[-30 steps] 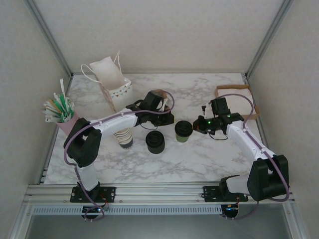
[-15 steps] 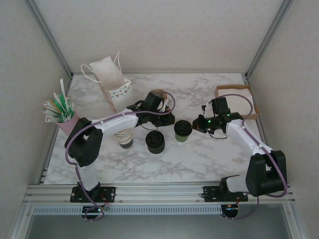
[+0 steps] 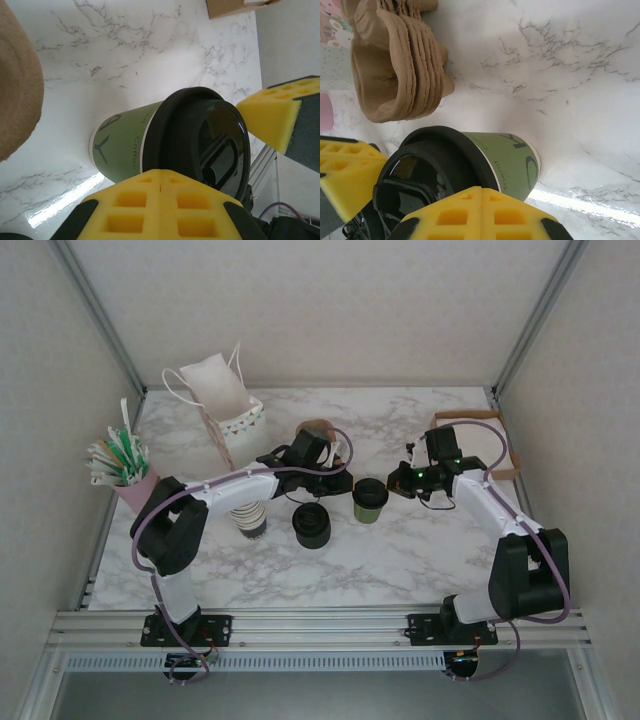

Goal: Pack the takeout coffee

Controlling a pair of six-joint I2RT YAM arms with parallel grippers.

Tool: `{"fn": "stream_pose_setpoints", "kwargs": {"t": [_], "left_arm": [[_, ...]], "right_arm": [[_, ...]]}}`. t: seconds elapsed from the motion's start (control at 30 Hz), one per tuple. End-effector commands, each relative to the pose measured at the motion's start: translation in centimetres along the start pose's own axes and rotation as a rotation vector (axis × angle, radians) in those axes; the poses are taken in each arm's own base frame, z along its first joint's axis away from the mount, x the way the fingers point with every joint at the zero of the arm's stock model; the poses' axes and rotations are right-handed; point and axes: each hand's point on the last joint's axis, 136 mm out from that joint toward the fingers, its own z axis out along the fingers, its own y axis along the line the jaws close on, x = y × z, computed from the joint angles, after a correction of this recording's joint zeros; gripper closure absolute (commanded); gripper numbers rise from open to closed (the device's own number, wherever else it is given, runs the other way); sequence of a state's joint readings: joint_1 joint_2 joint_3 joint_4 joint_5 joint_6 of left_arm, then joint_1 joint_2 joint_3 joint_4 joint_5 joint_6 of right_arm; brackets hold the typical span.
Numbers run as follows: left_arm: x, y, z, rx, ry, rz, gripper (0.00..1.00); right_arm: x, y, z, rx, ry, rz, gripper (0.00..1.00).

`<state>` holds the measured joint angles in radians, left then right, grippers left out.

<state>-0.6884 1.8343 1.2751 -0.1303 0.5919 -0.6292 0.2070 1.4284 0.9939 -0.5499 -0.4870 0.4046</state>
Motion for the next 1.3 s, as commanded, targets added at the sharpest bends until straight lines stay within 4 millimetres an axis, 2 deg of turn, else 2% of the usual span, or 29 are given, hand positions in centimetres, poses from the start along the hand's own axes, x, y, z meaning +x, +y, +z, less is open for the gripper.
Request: {"fn": "stream_pose_setpoints", "kwargs": {"t": [0.0,0.37,0.67,0.93,1.27], "left_arm": [[2.3,-0.6,0.6,0.007,0.048,-0.004,0.97],[3.1,-2.7,0.1,0.035,0.042,0.012,0.96],[2.0,-3.3,-1.2,0.003,-0.001,0.031,0.93],[0.1,-3.1,-2.4,-0.009,-0.028,0.041,0.91],[-1.7,-3.1,-0.2,-0.003,0.007,0.063,0.90]], "right_arm": [[0.0,0.3,0.2,-0.002,0.020,-0.015,1.00],[0.4,-0.2,-0.6,0.036,0.014,-0.027,1.00],[-0.2,-0.8,-2.5,0.082,-0.031,-0.032,1.00],[1.7,-1.0,-3.1,0.062,-0.017,-0.013,1.00],[4.3,-0.2,-3.0,-0.032,0.013,0.033,1.00]]}}
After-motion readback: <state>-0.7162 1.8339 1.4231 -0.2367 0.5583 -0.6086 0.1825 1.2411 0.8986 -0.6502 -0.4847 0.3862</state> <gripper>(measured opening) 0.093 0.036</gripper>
